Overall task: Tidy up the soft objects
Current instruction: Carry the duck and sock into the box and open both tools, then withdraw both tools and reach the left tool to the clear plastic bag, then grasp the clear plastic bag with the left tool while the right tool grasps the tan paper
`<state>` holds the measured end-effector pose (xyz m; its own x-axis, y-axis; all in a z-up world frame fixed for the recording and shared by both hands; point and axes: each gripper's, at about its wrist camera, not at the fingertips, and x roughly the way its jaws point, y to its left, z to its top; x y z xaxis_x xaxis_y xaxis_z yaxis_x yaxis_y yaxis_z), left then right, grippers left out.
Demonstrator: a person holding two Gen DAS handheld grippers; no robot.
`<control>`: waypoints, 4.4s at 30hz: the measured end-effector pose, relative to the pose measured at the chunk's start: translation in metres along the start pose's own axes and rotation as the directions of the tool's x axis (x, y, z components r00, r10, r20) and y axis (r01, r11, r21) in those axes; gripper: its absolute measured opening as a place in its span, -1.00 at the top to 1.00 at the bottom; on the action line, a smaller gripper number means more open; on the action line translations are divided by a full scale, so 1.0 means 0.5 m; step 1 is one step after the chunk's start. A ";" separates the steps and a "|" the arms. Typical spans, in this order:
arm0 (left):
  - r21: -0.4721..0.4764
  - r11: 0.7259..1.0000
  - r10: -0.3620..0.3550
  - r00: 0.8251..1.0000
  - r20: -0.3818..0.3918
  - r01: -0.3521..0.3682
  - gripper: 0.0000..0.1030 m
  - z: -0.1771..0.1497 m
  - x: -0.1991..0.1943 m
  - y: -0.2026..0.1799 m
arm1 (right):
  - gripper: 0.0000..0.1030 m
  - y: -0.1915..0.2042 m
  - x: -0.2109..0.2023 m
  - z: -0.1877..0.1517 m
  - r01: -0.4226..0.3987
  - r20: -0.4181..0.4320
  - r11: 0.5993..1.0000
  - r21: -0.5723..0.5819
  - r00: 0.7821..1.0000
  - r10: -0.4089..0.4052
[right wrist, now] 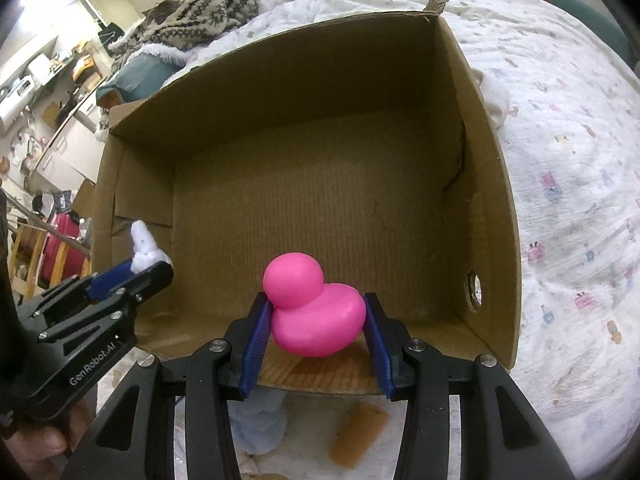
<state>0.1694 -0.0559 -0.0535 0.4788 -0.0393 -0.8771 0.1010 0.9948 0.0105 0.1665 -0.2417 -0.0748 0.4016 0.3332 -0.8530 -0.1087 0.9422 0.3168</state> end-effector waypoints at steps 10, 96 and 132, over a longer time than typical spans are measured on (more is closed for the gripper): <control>-0.016 1.000 -0.021 1.000 -0.005 0.021 0.43 0.001 0.001 0.004 | -0.03 -0.014 -0.011 0.000 -0.036 0.019 0.999 0.028 0.999 0.035; -0.267 0.953 -0.217 0.940 -0.262 0.145 -0.24 -0.219 -0.054 0.100 | -0.40 -0.006 -0.122 -0.193 -0.014 -0.005 0.987 0.162 1.000 0.015; -0.138 0.985 -0.130 0.966 -0.225 0.100 0.69 -0.247 -0.084 0.065 | 0.81 0.020 -0.076 -0.221 -0.127 -0.167 0.983 0.132 0.975 0.148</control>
<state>0.0448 -0.0103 -0.0755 0.2531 -0.1458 -0.9564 0.0268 0.9893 -0.1437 0.0497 -0.2409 -0.0848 0.2234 0.4703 -0.8538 -0.0380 0.8794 0.4745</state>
